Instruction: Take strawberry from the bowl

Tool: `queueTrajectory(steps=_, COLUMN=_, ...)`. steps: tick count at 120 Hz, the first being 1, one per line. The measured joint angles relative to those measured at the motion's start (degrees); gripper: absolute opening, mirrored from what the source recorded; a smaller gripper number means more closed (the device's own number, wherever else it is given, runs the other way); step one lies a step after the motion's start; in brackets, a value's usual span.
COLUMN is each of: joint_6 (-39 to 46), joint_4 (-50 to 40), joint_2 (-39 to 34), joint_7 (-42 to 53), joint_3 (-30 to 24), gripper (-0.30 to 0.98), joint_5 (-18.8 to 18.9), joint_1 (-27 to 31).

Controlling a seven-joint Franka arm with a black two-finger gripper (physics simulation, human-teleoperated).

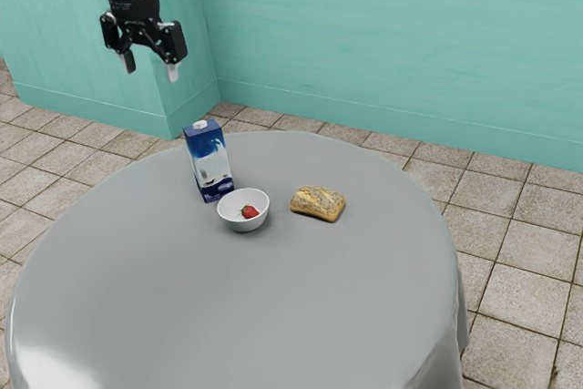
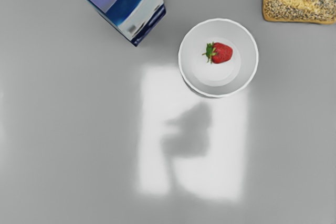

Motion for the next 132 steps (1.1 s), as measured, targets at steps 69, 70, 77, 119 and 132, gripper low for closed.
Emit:
queueTrajectory(steps=69, joint_6=7.4, joint_4=-4.4, joint_2=2.8, joint_7=-25.5, joint_3=0.0, gripper=0.67, joint_5=-1.9, joint_1=-0.1)
queueTrajectory(steps=70, joint_6=7.8, joint_4=-4.9, joint_2=3.2, joint_7=-26.3, joint_3=0.0, gripper=0.67, joint_5=-1.8, joint_1=-0.2)
queueTrajectory(steps=77, joint_6=10.9, joint_4=-8.2, joint_2=5.2, joint_7=-31.8, joint_3=0.0, gripper=0.67, joint_5=-1.8, joint_1=-0.1)
queueTrajectory(steps=119, joint_6=25.2, joint_4=-12.4, joint_2=16.8, joint_7=-55.9, joint_3=-0.1, gripper=0.67, joint_5=-5.1, joint_1=0.5)
queueTrajectory(steps=132, joint_6=27.4, joint_4=-9.9, joint_2=20.4, joint_7=-60.9, joint_3=-0.1, gripper=0.66, joint_5=-7.0, joint_1=1.5)
